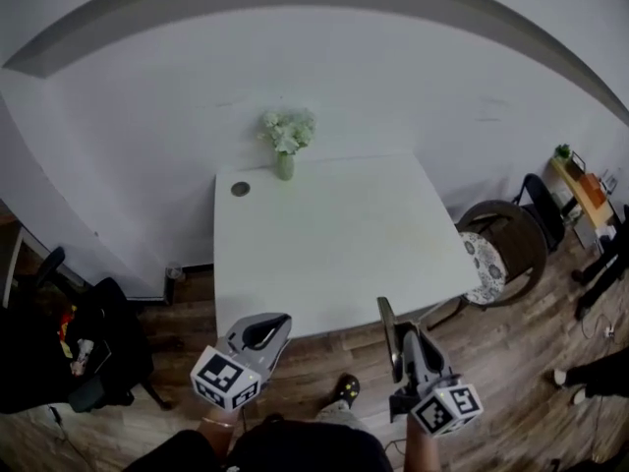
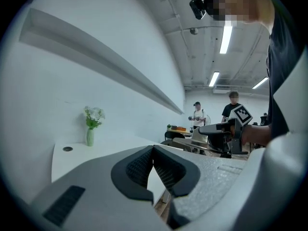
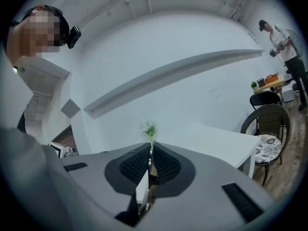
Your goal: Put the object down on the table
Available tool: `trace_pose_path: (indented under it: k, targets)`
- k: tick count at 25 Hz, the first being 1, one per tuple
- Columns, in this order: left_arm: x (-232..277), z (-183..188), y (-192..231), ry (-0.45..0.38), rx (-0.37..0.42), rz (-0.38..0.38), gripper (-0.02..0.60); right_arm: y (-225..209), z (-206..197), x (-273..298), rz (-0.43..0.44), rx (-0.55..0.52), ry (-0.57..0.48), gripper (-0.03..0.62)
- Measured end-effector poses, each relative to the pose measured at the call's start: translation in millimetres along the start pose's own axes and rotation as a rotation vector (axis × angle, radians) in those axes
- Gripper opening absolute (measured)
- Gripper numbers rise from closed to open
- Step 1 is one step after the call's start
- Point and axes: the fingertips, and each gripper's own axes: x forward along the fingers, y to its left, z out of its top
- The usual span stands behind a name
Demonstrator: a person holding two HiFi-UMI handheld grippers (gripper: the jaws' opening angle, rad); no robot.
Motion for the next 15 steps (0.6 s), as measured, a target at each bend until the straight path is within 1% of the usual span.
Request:
trace_pose_path:
  k: [7,11,15]
  targets:
    - [33,10,13,0.013,-0.007,0.08,-0.002,-22,21,47,0.1,0.004,0.034,0.018]
    - [50,15,15,0.016,-0.006,0.118,-0.002,-41,27,64,0.132,0.0,0.06,0.018]
    - [64,14,17,0.026,-0.016,0.16,-0.002,-52,33,83,0.184,0.007,0.074,0.018]
